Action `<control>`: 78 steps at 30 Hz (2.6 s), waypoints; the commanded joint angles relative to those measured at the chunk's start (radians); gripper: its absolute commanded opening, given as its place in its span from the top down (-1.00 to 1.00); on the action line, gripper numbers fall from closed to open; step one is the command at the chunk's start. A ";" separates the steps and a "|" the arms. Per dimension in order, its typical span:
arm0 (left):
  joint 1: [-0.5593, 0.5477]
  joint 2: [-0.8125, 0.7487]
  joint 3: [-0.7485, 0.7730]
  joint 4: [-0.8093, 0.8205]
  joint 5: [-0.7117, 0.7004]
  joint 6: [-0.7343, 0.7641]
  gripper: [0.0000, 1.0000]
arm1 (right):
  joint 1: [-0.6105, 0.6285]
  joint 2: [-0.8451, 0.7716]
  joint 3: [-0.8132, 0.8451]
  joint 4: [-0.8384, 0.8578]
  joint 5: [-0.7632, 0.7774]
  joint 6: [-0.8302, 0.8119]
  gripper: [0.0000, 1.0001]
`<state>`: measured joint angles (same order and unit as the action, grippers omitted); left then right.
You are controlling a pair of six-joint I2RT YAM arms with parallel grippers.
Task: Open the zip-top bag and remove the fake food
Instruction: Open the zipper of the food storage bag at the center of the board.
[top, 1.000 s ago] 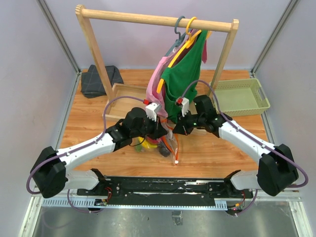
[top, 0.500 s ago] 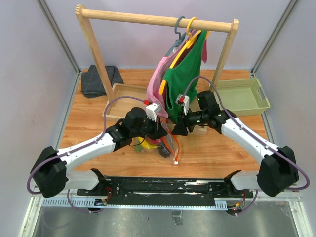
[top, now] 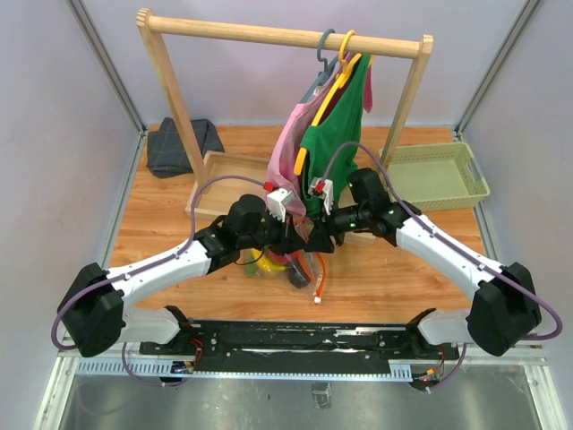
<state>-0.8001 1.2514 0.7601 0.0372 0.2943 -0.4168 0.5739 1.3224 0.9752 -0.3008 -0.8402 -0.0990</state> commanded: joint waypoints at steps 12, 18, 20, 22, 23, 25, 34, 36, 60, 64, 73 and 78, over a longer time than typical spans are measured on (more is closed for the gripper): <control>0.007 -0.004 -0.005 0.028 0.042 0.007 0.99 | 0.036 0.012 0.041 0.007 0.124 -0.001 0.80; 0.007 -0.030 -0.019 0.017 0.009 0.005 0.98 | 0.030 0.011 0.043 0.000 0.115 0.020 0.99; 0.007 -0.055 -0.047 0.035 0.001 -0.007 0.76 | 0.027 0.014 0.041 0.006 0.098 0.042 0.98; 0.007 -0.088 -0.084 0.064 -0.008 -0.030 0.48 | 0.027 0.018 0.039 0.017 0.074 0.064 0.99; 0.007 -0.105 -0.114 0.089 -0.010 -0.046 0.30 | 0.026 0.021 0.037 0.024 0.063 0.073 0.99; 0.007 -0.142 -0.165 0.140 -0.012 -0.086 0.09 | 0.027 0.027 0.037 0.033 0.047 0.085 0.99; 0.006 -0.264 -0.333 0.378 -0.057 -0.256 -0.27 | 0.028 0.037 0.035 0.043 0.013 0.101 0.99; 0.005 -0.264 -0.332 0.380 -0.080 -0.263 -0.19 | 0.028 0.037 0.034 0.045 0.012 0.102 0.99; 0.001 -0.259 -0.287 0.351 -0.037 -0.180 0.99 | 0.014 0.016 0.009 -0.037 0.444 -0.111 0.98; 0.001 -0.246 -0.256 0.336 0.006 -0.160 0.99 | 0.011 0.026 0.010 -0.054 0.466 -0.131 0.89; 0.007 -0.222 -0.288 0.451 0.103 -0.178 1.00 | -0.079 0.016 0.068 -0.188 0.312 -0.219 0.50; 0.018 -0.155 -0.287 0.519 0.166 -0.193 0.99 | -0.114 -0.126 0.062 -0.267 0.044 -0.396 0.02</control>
<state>-0.7929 1.0584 0.4747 0.4564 0.3817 -0.6071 0.4885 1.3136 1.0000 -0.4683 -0.5606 -0.3187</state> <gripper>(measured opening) 0.011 0.446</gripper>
